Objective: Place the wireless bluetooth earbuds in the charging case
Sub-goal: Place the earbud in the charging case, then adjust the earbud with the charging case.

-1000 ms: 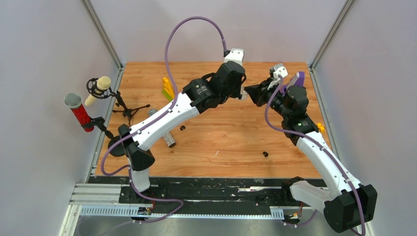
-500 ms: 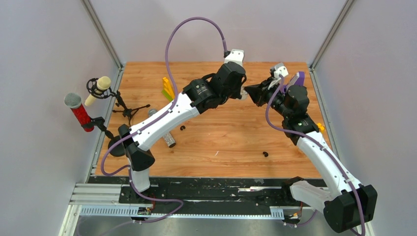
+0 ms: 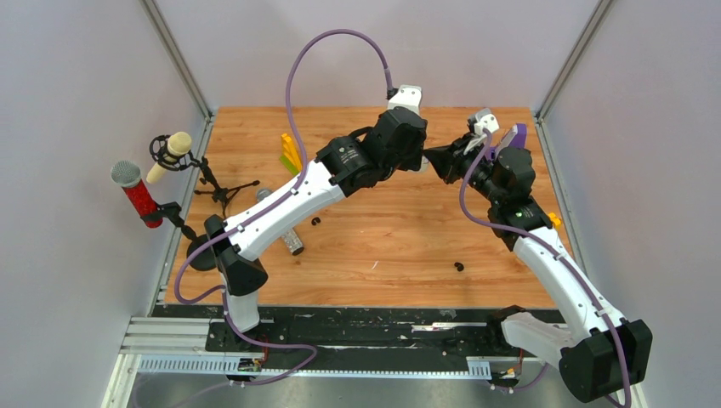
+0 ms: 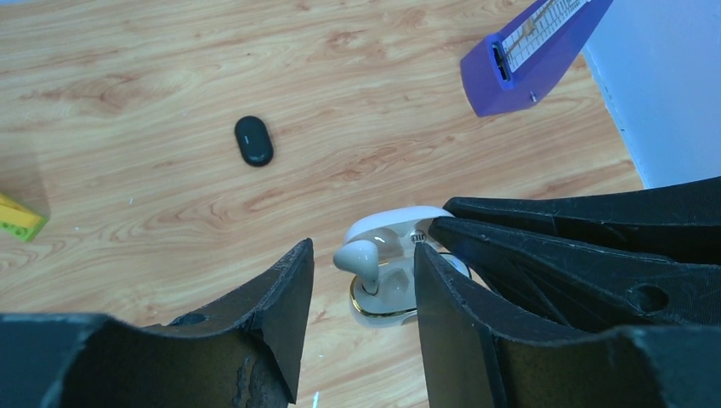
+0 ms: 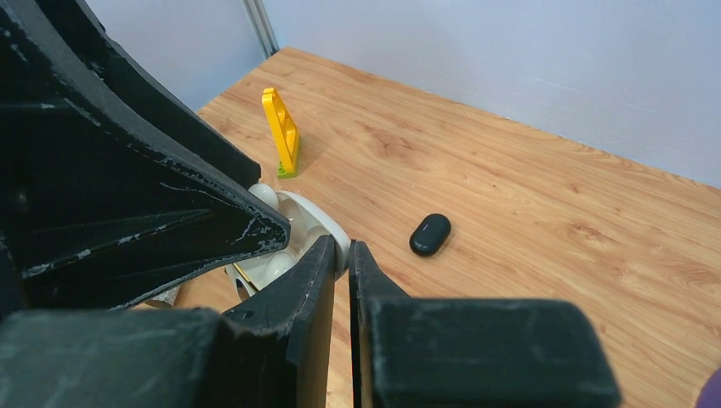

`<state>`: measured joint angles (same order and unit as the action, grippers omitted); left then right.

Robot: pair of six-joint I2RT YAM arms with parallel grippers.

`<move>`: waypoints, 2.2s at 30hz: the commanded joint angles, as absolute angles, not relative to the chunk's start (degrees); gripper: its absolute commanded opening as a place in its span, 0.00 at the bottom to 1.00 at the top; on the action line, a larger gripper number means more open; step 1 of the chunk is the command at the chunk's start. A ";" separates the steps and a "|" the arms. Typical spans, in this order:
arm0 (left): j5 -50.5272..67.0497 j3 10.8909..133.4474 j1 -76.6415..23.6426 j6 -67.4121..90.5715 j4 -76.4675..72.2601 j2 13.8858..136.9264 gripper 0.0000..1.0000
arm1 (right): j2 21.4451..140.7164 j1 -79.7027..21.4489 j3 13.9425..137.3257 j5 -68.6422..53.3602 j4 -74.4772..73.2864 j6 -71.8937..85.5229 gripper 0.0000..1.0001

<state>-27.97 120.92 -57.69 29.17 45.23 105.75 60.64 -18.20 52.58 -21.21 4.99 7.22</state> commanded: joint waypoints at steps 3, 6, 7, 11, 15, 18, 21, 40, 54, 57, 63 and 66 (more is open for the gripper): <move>-30.13 122.51 -58.21 27.83 44.17 102.67 0.58 | 58.92 -17.92 54.58 -23.90 7.79 5.42 0.00; -30.85 122.68 -58.24 26.63 44.08 101.61 0.60 | 58.55 -17.71 54.23 -24.52 7.99 4.56 0.00; -30.85 122.69 -58.26 26.41 44.01 100.97 0.62 | 58.54 -17.65 54.19 -24.52 8.00 4.40 0.00; -30.80 121.17 -58.21 25.09 43.25 99.15 0.74 | 58.70 -17.40 54.19 -24.43 8.00 3.81 0.00; -31.02 120.39 -58.23 23.99 42.47 98.11 0.80 | 58.88 -17.34 53.98 -24.47 8.16 3.39 0.00; -31.26 121.13 -58.25 22.90 42.41 97.63 0.82 | 58.91 -17.38 53.75 -24.56 8.26 2.88 0.00; -32.44 120.96 -58.14 19.53 41.17 95.96 0.81 | 58.29 -17.31 53.32 -26.86 8.20 0.97 0.00; 10.56 99.09 -46.08 -0.39 34.24 80.57 0.74 | 53.79 -17.23 49.77 -36.97 5.01 -15.73 0.00; 9.56 94.08 -46.06 -1.67 31.39 82.88 0.78 | 53.44 -17.18 50.09 -38.08 4.58 -14.61 0.00; 8.46 93.92 -46.14 -1.71 31.09 83.28 0.73 | 53.49 -17.14 50.19 -38.52 4.48 -14.25 0.00; 9.90 94.74 -46.33 -0.64 31.20 84.68 0.69 | 53.53 -17.14 50.12 -38.82 4.48 -14.15 0.00; 9.83 95.13 -46.76 -0.87 31.42 85.40 0.68 | 53.50 -17.14 50.10 -39.02 4.48 -13.89 0.00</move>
